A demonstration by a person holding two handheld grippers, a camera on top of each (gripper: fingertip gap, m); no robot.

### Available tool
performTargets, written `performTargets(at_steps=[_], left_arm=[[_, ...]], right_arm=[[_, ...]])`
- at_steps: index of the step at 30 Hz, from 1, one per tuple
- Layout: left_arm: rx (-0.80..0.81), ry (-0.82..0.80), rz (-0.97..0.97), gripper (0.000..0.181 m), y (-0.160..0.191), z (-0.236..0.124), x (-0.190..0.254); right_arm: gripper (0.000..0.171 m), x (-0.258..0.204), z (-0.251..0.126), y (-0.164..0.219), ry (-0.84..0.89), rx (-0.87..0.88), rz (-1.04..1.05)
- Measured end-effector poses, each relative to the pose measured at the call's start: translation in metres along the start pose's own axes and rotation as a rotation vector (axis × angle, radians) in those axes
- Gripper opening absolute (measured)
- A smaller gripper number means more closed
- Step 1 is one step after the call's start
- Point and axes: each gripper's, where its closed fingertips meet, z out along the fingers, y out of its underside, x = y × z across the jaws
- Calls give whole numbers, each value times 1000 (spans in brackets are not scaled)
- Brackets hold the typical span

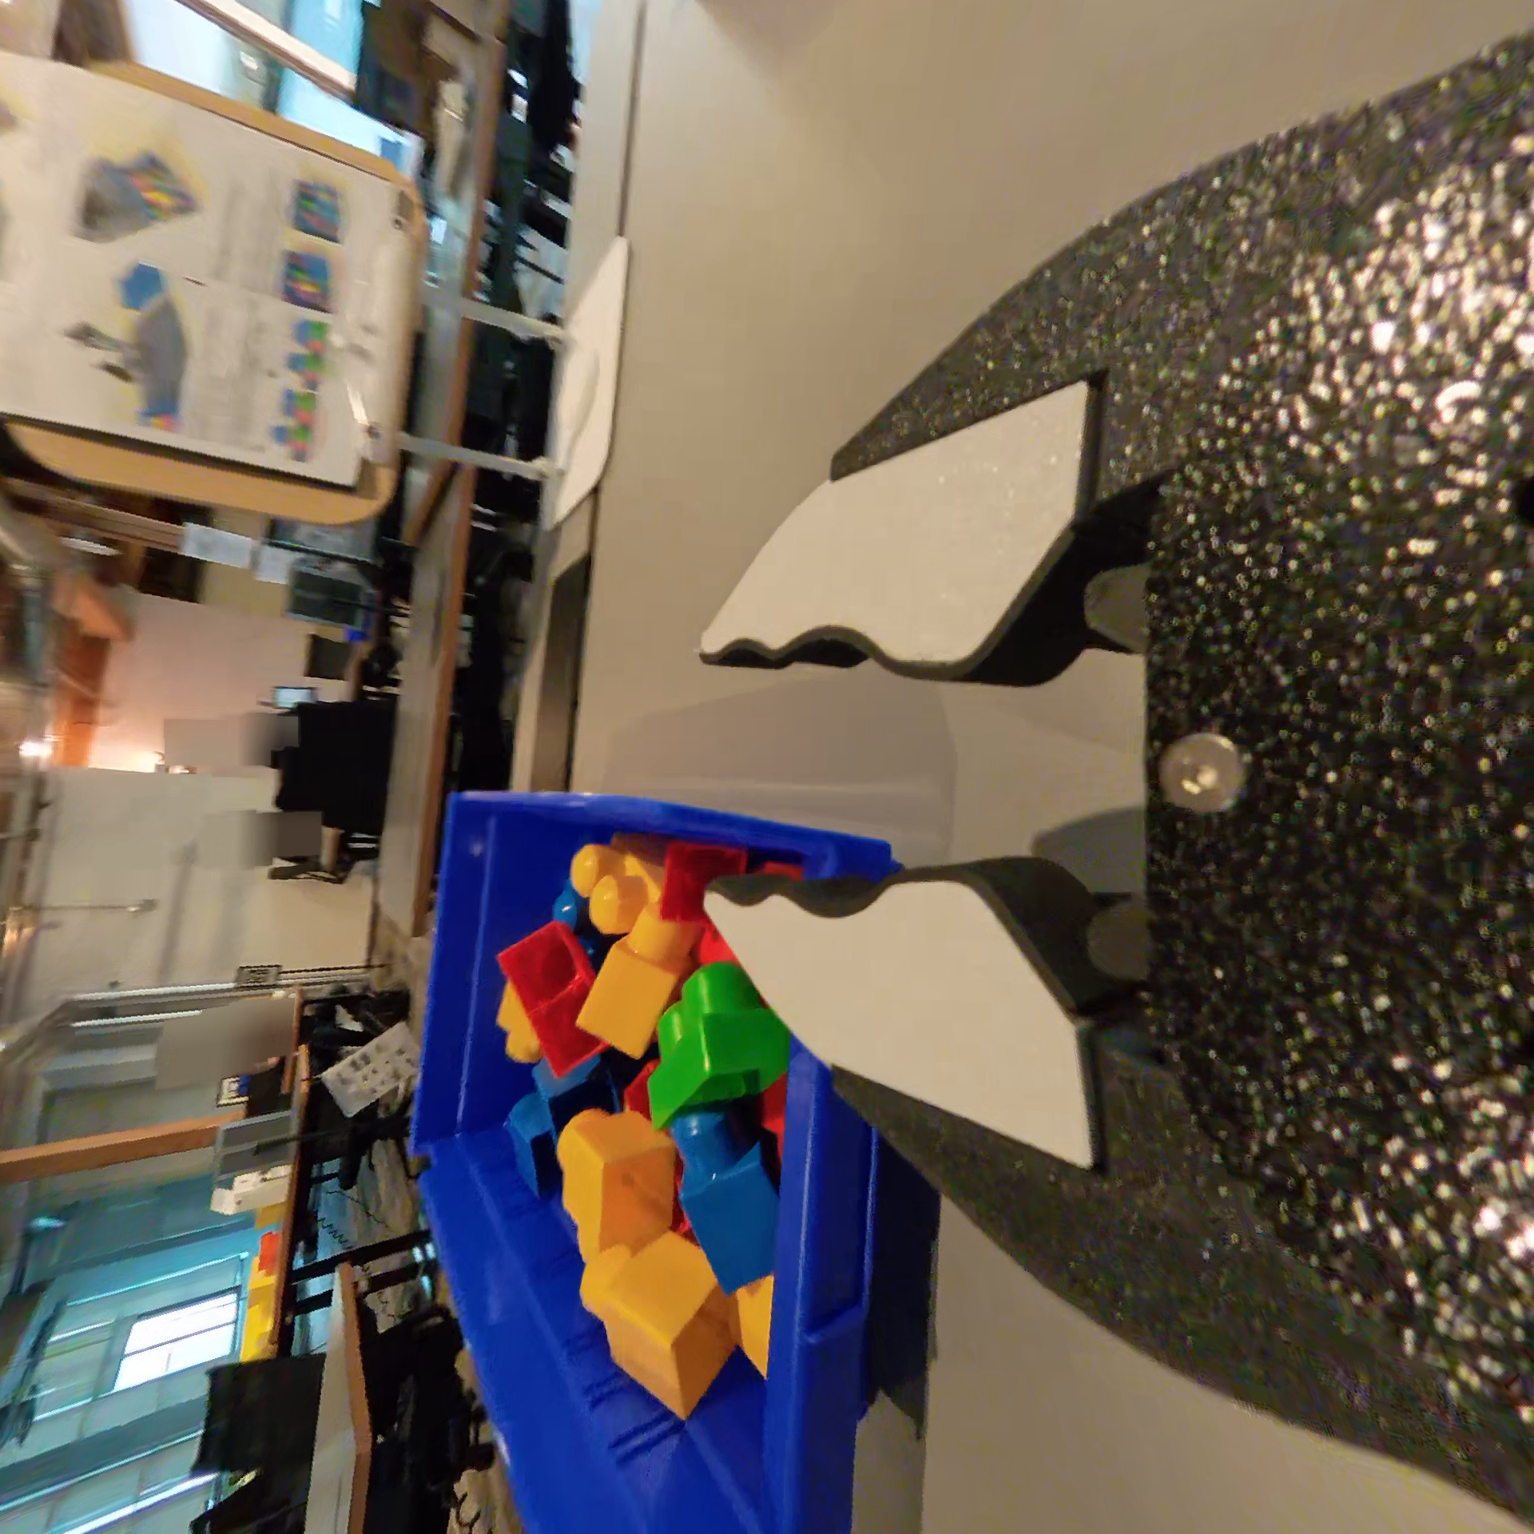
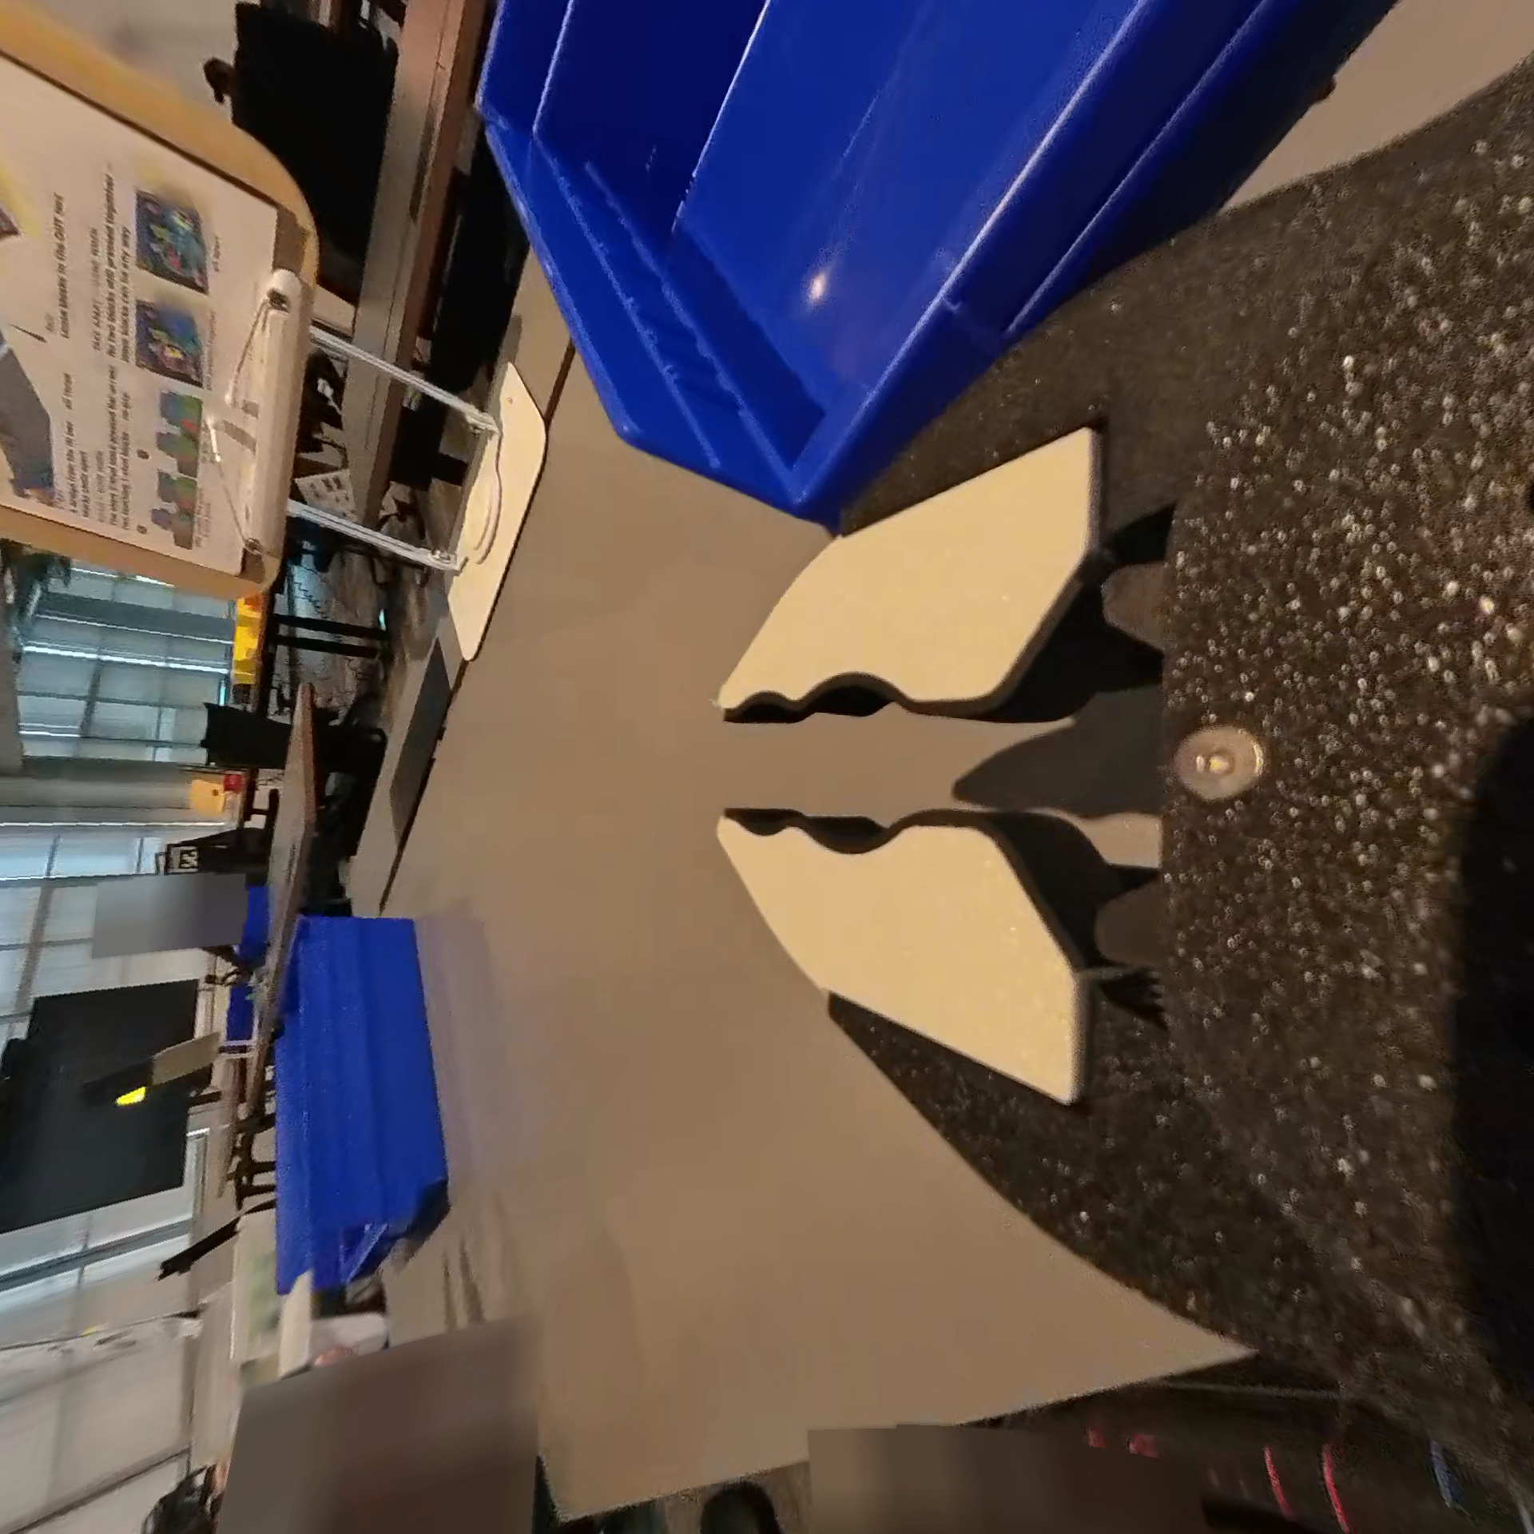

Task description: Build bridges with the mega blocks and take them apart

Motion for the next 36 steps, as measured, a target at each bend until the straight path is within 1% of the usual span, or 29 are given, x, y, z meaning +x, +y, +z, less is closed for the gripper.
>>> performTargets(at_steps=[3,7,10,13,16,18,20,21,23,25,27,29,31,33,36], left_arm=[[48,-29,-10,45,-8,-4,-17],[-13,-131,52,44,-8,0,-47],[-160,-240,118,45,-3,10,-71],[-286,-214,88,45,2,32,-78],[-483,-210,18,47,26,51,-87],[-548,-204,-7,46,39,60,-89],[-546,-185,-22,36,41,65,-87],[-550,-174,-12,26,41,65,-86],[-547,-180,17,20,39,64,-85],[-536,-180,36,19,37,61,-83],[-458,-186,51,18,24,55,-79],[-348,-144,78,18,1,46,-61],[-238,-20,114,18,-26,40,-20],[-200,181,147,18,-41,37,42],[-218,484,137,18,-40,40,139]], right_arm=[[19,2,2,2,-6,-19,26],[19,3,4,4,-14,-36,50],[19,3,5,5,-14,-42,45],[18,1,6,6,-16,-47,32],[18,0,6,6,-17,-55,23],[18,0,6,7,-17,-56,17],[18,0,7,7,-16,-58,13],[18,-1,7,7,-15,-59,12],[18,-1,6,7,-13,-58,7],[18,-1,6,7,-10,-57,2],[18,-1,6,7,-8,-57,-4],[18,-1,7,7,-6,-61,-7],[18,-3,8,6,-17,-52,7],[18,-10,12,0,-66,-15,45],[19,-25,29,-6,-153,2,82]])
